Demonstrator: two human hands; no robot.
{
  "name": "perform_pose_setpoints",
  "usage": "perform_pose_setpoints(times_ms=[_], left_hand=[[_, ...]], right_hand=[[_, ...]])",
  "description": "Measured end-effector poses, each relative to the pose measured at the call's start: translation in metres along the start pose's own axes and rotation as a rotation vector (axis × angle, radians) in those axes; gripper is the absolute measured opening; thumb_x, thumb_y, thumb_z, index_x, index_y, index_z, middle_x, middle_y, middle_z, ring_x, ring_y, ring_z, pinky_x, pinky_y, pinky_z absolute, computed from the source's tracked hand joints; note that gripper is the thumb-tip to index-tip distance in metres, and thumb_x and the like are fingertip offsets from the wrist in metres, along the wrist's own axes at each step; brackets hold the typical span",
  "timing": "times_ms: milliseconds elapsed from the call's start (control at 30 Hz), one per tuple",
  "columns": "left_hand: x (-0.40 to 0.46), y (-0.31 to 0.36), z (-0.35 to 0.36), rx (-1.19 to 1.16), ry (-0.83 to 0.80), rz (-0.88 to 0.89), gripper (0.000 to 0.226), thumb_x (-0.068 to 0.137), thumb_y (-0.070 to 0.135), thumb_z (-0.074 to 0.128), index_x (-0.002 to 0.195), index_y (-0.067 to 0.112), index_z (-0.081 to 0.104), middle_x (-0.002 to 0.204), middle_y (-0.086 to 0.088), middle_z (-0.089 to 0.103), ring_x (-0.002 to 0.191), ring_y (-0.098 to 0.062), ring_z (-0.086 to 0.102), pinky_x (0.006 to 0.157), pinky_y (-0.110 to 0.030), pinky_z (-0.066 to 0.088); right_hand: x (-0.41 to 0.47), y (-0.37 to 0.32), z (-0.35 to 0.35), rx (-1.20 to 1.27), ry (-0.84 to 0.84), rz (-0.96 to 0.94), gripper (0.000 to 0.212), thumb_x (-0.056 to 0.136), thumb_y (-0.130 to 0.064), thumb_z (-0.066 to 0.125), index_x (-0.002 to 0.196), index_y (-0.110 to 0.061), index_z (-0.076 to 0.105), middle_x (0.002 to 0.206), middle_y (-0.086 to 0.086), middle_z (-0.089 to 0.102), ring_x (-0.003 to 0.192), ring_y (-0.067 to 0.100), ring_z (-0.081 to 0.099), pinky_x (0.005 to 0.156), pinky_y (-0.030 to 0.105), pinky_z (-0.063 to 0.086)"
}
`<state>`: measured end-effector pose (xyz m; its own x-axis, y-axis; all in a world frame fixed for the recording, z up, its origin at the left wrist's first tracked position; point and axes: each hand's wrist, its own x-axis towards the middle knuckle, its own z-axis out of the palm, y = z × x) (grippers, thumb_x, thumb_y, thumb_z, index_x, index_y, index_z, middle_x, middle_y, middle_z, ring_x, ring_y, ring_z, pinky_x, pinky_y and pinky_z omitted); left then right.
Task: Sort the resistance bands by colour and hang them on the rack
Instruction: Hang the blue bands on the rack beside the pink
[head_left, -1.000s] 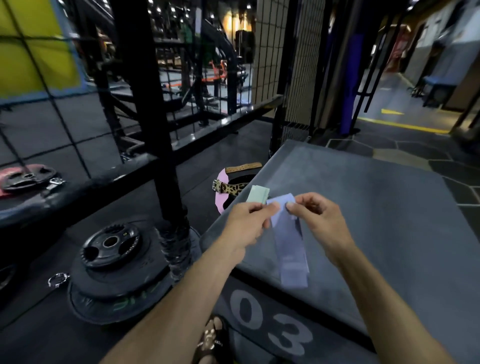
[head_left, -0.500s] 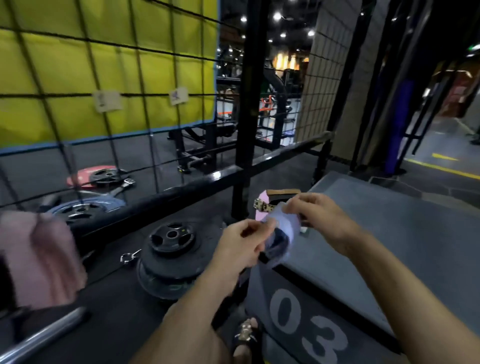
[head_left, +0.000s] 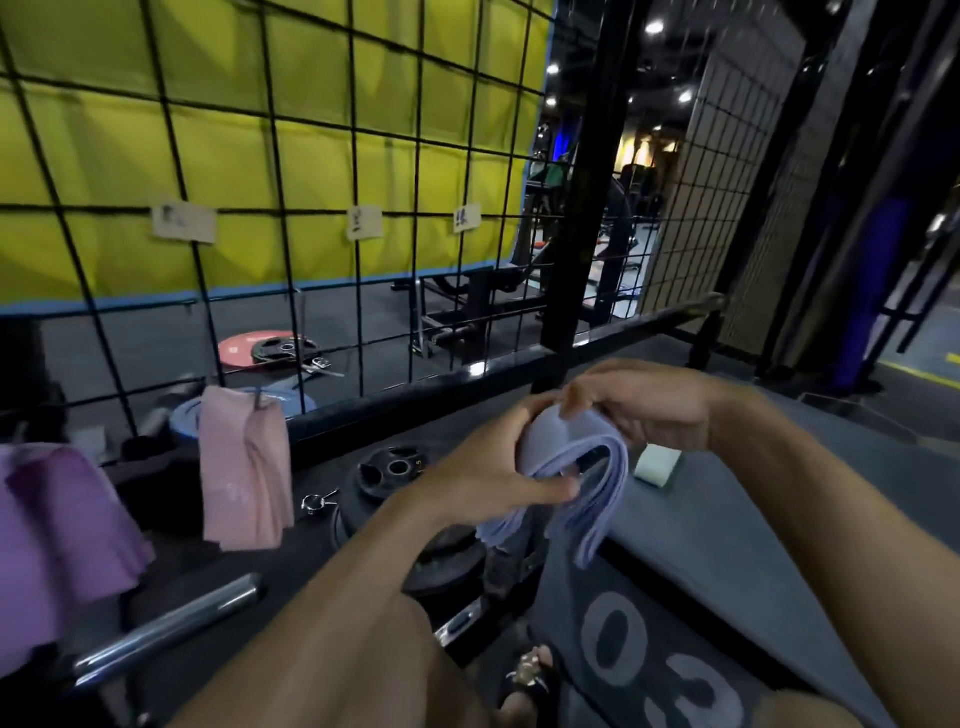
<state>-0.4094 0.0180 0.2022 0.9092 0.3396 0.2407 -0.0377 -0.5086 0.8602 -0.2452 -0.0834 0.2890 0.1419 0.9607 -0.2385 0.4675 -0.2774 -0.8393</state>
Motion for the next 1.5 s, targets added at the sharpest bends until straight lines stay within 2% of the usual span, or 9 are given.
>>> perform_pose_setpoints(times_ms=[133, 200, 367, 567, 800, 933, 1133, 1367, 1500], left_hand=[[-0.006, -0.016, -0.014, 0.172, -0.016, -0.068, 0.035, 0.082, 0.042, 0.079, 0.111, 0.030, 0.063, 0.097, 0.007, 0.068, 0.087, -0.008, 0.066, 0.079, -0.033, 0.051], [-0.009, -0.016, -0.025, 0.269, -0.093, -0.091, 0.039, 0.078, 0.053, 0.079, 0.095, 0.022, 0.064, 0.090, -0.008, 0.064, 0.075, -0.018, 0.061, 0.069, -0.034, 0.044], [-0.012, -0.002, -0.045, 0.358, -0.192, -0.195, 0.031, 0.078, 0.048, 0.083, 0.098, 0.028, 0.070, 0.096, 0.004, 0.070, 0.088, -0.018, 0.066, 0.077, -0.037, 0.052], [-0.024, 0.007, -0.059, 0.268, -0.201, -0.258, 0.039, 0.077, 0.049, 0.082, 0.109, 0.029, 0.074, 0.104, 0.010, 0.074, 0.098, -0.014, 0.070, 0.095, -0.046, 0.055], [-0.047, 0.004, -0.068, 0.130, -0.017, -0.272, 0.033, 0.084, 0.030, 0.083, 0.113, 0.018, 0.074, 0.112, -0.002, 0.074, 0.107, -0.022, 0.069, 0.101, -0.049, 0.051], [-0.070, 0.002, -0.079, 0.083, 0.039, -0.263, 0.034, 0.084, 0.029, 0.083, 0.115, 0.019, 0.073, 0.113, 0.004, 0.075, 0.107, -0.015, 0.070, 0.101, -0.042, 0.053], [-0.089, -0.012, -0.079, 0.212, 0.013, -0.311, 0.025, 0.082, 0.036, 0.083, 0.099, 0.023, 0.071, 0.095, 0.006, 0.071, 0.088, -0.012, 0.067, 0.085, -0.035, 0.052], [-0.104, -0.014, -0.078, 0.280, 0.061, -0.341, 0.049, 0.080, 0.040, 0.084, 0.122, 0.033, 0.058, 0.113, 0.017, 0.065, 0.102, 0.000, 0.062, 0.091, -0.028, 0.051], [-0.095, -0.005, -0.080, 0.129, 0.209, -0.371, 0.066, 0.080, 0.077, 0.062, 0.119, 0.024, 0.061, 0.113, 0.007, 0.066, 0.106, -0.013, 0.064, 0.095, -0.038, 0.048]], right_hand=[[0.006, 0.007, 0.003, -0.080, -0.005, 0.029, 0.016, 0.094, -0.017, 0.059, 0.089, -0.003, 0.063, 0.066, 0.007, 0.055, 0.051, 0.015, 0.050, 0.044, 0.020, 0.040], [0.012, 0.016, 0.008, -0.107, -0.041, 0.043, 0.017, 0.093, -0.017, 0.060, 0.085, -0.006, 0.069, 0.074, 0.007, 0.063, 0.060, 0.015, 0.058, 0.051, 0.022, 0.044], [0.024, 0.038, 0.023, -0.095, -0.062, 0.045, 0.021, 0.092, -0.025, 0.064, 0.076, -0.017, 0.074, 0.073, -0.004, 0.066, 0.066, 0.009, 0.061, 0.065, 0.027, 0.046], [0.036, 0.067, 0.046, 0.213, -0.221, -0.009, 0.061, 0.091, -0.043, 0.064, 0.122, 0.009, 0.063, 0.120, 0.035, 0.061, 0.108, 0.036, 0.058, 0.109, 0.053, 0.039], [0.056, 0.056, 0.053, 0.275, -0.235, -0.115, 0.065, 0.094, -0.050, 0.060, 0.106, 0.014, 0.063, 0.100, 0.040, 0.060, 0.085, 0.032, 0.058, 0.079, 0.037, 0.044], [0.062, 0.046, 0.048, 0.209, -0.337, -0.097, 0.043, 0.097, -0.044, 0.062, 0.084, -0.003, 0.061, 0.064, 0.006, 0.048, 0.053, 0.014, 0.043, 0.053, 0.023, 0.034], [0.079, 0.017, 0.044, 0.142, -0.308, -0.198, 0.046, 0.077, -0.038, 0.079, 0.090, 0.005, 0.067, 0.080, 0.018, 0.050, 0.070, 0.027, 0.046, 0.065, 0.028, 0.041], [0.090, -0.027, 0.034, -0.205, -0.423, -0.269, 0.024, 0.097, -0.025, 0.064, 0.089, -0.004, 0.072, 0.081, 0.003, 0.066, 0.074, 0.015, 0.058, 0.071, 0.023, 0.045], [0.088, -0.065, 0.030, -0.507, -0.360, -0.452, 0.032, 0.098, -0.030, 0.064, 0.085, -0.001, 0.068, 0.068, 0.002, 0.050, 0.059, 0.011, 0.041, 0.058, 0.021, 0.033]])
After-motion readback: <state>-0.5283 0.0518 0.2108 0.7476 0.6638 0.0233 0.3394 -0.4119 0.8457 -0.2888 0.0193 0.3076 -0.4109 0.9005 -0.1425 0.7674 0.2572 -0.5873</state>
